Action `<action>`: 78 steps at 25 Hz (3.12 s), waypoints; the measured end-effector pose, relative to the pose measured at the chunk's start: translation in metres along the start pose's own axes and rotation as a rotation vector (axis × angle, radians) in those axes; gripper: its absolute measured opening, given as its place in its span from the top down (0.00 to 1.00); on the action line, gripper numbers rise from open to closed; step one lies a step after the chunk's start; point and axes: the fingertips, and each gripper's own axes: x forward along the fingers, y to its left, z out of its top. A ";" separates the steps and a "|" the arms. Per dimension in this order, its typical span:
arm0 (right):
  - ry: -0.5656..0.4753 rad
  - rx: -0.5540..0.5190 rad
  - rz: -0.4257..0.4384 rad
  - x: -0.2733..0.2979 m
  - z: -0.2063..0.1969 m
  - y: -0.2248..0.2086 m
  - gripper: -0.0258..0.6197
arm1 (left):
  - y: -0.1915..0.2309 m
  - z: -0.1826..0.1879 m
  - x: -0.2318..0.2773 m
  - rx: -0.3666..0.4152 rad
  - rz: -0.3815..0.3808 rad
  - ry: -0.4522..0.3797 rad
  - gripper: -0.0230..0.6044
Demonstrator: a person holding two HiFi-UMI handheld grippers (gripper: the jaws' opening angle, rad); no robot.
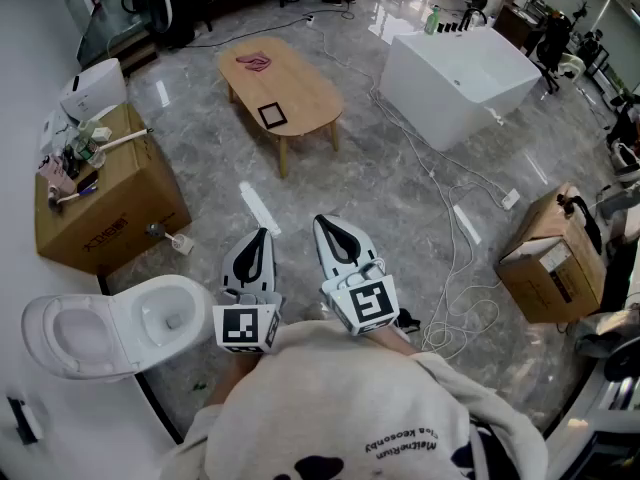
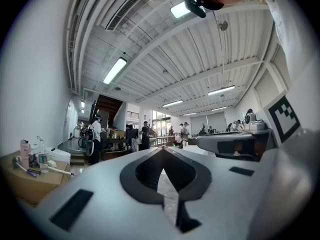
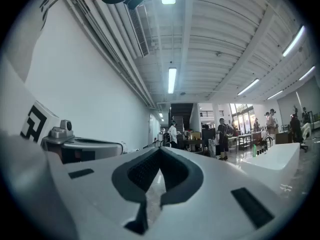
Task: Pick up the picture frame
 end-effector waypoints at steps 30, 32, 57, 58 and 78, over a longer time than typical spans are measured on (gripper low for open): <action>0.077 0.047 -0.014 0.100 -0.034 -0.081 0.95 | 0.105 -0.041 0.102 -0.070 0.087 0.038 0.95; 0.084 0.052 -0.016 0.124 -0.037 -0.086 0.95 | 0.132 -0.040 0.119 -0.063 0.099 0.039 0.95; 0.084 0.044 -0.109 0.306 -0.052 -0.153 0.95 | 0.214 -0.049 0.289 -0.030 -0.055 0.052 0.95; 0.086 0.049 -0.103 0.310 -0.054 -0.154 0.95 | 0.217 -0.050 0.291 -0.031 -0.048 0.054 0.95; 0.142 0.103 0.068 0.512 -0.096 -0.271 0.95 | 0.305 -0.090 0.460 -0.089 0.115 0.111 0.95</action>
